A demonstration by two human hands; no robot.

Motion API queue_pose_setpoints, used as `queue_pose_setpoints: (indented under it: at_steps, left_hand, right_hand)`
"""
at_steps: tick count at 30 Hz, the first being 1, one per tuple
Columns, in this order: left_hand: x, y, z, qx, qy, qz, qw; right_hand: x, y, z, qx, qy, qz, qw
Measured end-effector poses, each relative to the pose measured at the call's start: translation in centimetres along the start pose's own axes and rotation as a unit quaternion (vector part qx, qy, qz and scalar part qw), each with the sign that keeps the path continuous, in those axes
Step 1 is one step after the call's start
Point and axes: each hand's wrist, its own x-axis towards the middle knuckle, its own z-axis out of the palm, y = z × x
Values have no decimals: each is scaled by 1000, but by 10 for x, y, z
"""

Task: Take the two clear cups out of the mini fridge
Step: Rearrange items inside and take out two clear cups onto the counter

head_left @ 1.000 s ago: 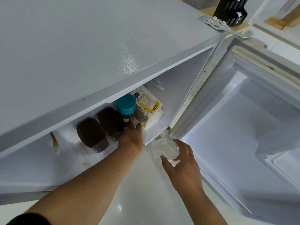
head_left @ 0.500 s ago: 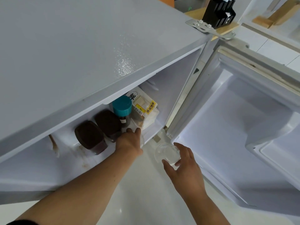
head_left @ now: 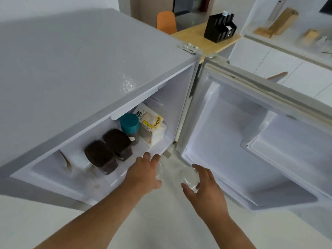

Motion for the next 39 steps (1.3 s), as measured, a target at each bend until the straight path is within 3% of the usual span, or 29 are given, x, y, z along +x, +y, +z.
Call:
queue_pose_setpoints:
  at_steps: [19, 31, 39]
  left_hand:
    - [-115, 97, -25, -25, -1, 79, 997]
    - [-197, 155, -26, -18, 11, 84, 996]
    - [-229, 149, -19, -22, 23, 64, 997]
  right_hand:
    - [-129, 48, -85, 44, 84, 8, 995]
    - [-213, 88, -121, 53, 82, 3, 995]
    - [-233, 87, -110, 63, 54, -10, 996]
